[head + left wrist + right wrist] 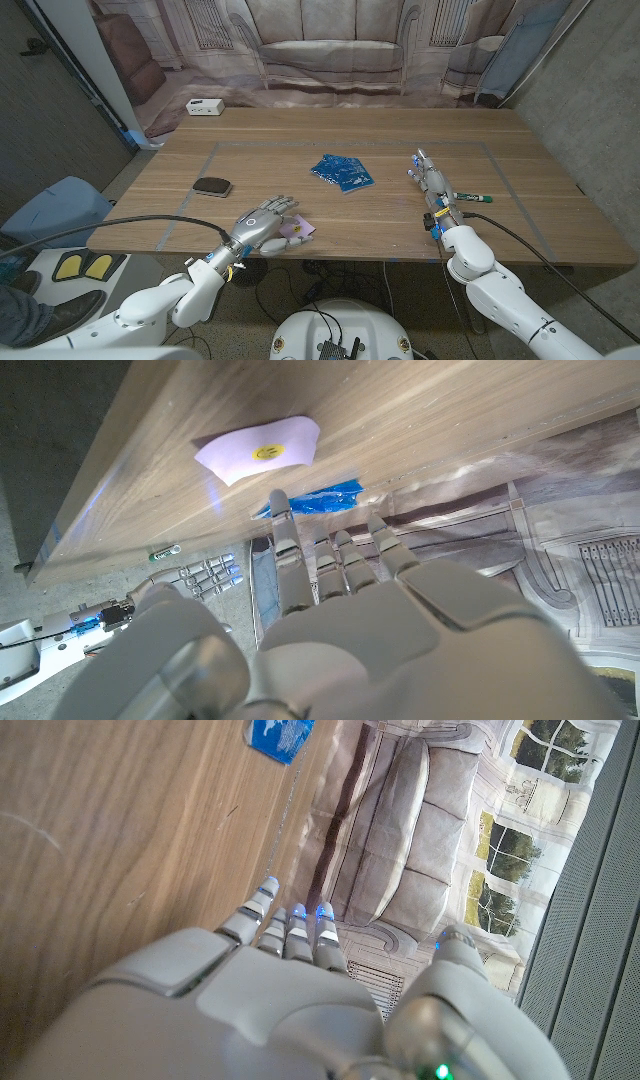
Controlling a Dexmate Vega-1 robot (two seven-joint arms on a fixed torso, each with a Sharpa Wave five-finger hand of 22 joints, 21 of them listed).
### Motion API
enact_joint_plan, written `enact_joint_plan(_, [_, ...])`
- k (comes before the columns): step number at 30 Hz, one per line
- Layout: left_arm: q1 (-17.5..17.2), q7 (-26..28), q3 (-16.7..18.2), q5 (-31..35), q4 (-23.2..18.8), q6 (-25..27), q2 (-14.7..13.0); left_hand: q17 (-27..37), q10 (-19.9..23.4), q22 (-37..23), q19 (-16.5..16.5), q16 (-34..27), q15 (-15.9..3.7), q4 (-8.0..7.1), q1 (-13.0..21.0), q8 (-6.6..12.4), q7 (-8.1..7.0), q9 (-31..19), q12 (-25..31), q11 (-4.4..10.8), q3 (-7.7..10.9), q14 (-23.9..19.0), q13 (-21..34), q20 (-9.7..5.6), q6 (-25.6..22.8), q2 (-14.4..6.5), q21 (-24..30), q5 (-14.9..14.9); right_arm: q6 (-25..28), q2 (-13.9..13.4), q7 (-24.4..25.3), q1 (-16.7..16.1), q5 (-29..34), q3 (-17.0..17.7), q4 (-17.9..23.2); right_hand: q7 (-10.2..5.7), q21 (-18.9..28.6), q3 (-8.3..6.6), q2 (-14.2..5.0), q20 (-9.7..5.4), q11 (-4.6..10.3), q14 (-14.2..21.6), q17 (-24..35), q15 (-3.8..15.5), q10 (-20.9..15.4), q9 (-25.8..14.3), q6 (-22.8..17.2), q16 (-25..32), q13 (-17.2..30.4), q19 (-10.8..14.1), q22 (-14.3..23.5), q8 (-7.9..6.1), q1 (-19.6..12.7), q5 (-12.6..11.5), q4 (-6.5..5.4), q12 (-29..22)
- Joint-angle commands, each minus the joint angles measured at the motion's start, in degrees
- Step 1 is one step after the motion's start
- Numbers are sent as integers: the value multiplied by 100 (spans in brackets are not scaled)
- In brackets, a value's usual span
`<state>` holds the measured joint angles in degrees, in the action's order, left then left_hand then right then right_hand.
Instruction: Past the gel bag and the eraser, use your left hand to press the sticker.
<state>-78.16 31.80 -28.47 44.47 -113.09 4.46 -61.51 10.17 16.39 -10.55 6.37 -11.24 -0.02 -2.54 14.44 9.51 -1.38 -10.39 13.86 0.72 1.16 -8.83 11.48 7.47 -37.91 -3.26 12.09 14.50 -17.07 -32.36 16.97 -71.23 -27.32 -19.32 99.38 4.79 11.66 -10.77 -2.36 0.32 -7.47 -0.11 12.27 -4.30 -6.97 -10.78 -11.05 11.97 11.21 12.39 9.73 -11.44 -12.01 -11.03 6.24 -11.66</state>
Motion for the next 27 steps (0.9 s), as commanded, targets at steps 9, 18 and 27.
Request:
enact_joint_plan(9, [-101, 64, 117, 41, -142, 193, 15, 23, 26, -10, 129, 26, 31, 118, 158, -26, -304, -7, -66, 23, -10, -86, 35, -7, 2118, -11, 12, -104, -14, -31, 3, -41, -19, 54, 24, -1, -18, 25, -12, 4, -11, 18, 10, -51, -26, -9, -49, 17, 17, 56, 19, 10, 9, 20, 15, -26])
enact_joint_plan(18, [-245, 112, 306, 20, -365, 435, -11, 23, -87, -8, 122, 44, 70, 132, 175, 55, -134, -7, -114, 1, -14, -45, 39, 28, 2152, -14, -1, -113, -129, -11, -19, -60, 7, 66, -8, 9, -22, 31, -9, 11, -7, 15, 10, -54, -36, -10, -47, 14, 17, 54, 19, 12, 14, 21, 17, -28])
enact_joint_plan(27, [-210, 339, 405, -212, -303, 269, 165, 23, -66, -5, 149, 36, 69, 136, 178, 107, -91, -6, -105, -31, -19, -65, 40, 25, 2073, -15, 4, -124, -284, 37, -99, -49, -24, 73, -78, 16, -26, 36, -11, 10, -25, 16, 10, -55, -36, -10, -50, 13, 17, 52, 19, 12, 18, 21, 19, -25])
